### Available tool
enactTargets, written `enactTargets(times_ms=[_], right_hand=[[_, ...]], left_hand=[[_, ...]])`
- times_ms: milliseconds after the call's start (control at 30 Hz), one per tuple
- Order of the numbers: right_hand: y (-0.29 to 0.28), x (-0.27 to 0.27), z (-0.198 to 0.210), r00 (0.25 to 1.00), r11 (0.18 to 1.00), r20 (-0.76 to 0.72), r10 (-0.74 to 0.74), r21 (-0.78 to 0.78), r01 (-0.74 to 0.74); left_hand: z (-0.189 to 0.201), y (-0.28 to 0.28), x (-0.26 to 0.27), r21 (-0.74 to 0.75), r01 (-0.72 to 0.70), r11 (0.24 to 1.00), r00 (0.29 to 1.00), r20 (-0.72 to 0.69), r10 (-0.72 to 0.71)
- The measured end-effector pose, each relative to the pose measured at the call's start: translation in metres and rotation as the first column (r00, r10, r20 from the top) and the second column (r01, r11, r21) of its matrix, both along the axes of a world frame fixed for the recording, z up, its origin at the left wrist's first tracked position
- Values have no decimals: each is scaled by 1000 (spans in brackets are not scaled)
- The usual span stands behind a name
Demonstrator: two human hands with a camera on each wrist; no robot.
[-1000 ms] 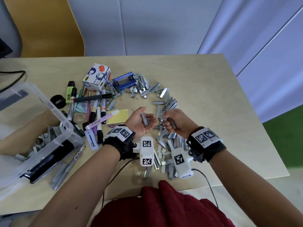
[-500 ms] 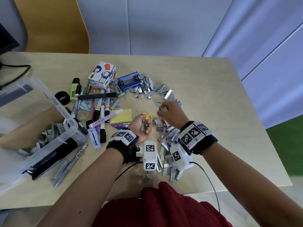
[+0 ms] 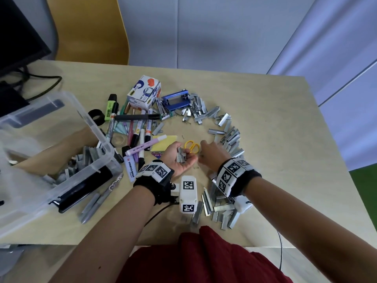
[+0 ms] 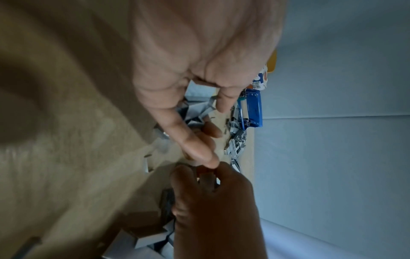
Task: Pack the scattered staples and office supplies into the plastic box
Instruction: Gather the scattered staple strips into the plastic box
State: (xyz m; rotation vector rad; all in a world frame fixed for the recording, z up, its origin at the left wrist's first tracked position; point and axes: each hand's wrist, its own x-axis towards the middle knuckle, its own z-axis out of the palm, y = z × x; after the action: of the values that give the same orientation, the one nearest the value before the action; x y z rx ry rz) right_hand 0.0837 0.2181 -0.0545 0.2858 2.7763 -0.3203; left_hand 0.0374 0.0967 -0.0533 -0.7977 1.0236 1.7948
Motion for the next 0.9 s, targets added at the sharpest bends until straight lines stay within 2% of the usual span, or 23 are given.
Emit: enactTargets(times_ms=[133,233,367,533,767,900], right_hand=[[4,3,2,1000,997,7,-18,-70,18],[8,6,3,992,975,-7,-124,-186,120],[18,9,9,959,905,-57,-277,-352,241],[27,15,6,917,860,-86,-390,-390,330],[14,22,2,977,951,-81,-196,-259,169],[5,16,-1,993,981,-75,-87,-181,72]], left_hand=[[0,-1,-1,15,9,1000,1000,-20,-8],[2,2,-1,14,33,999,998,-48,-32],[2,7,1,-18,85,996,993,-77,-87],[-2,15,3,-63,112,992,986,-117,-119],[-6,10,1,-106,61,993,986,-146,-76],[-8,3,-1,-150,94,984,981,-155,-117]])
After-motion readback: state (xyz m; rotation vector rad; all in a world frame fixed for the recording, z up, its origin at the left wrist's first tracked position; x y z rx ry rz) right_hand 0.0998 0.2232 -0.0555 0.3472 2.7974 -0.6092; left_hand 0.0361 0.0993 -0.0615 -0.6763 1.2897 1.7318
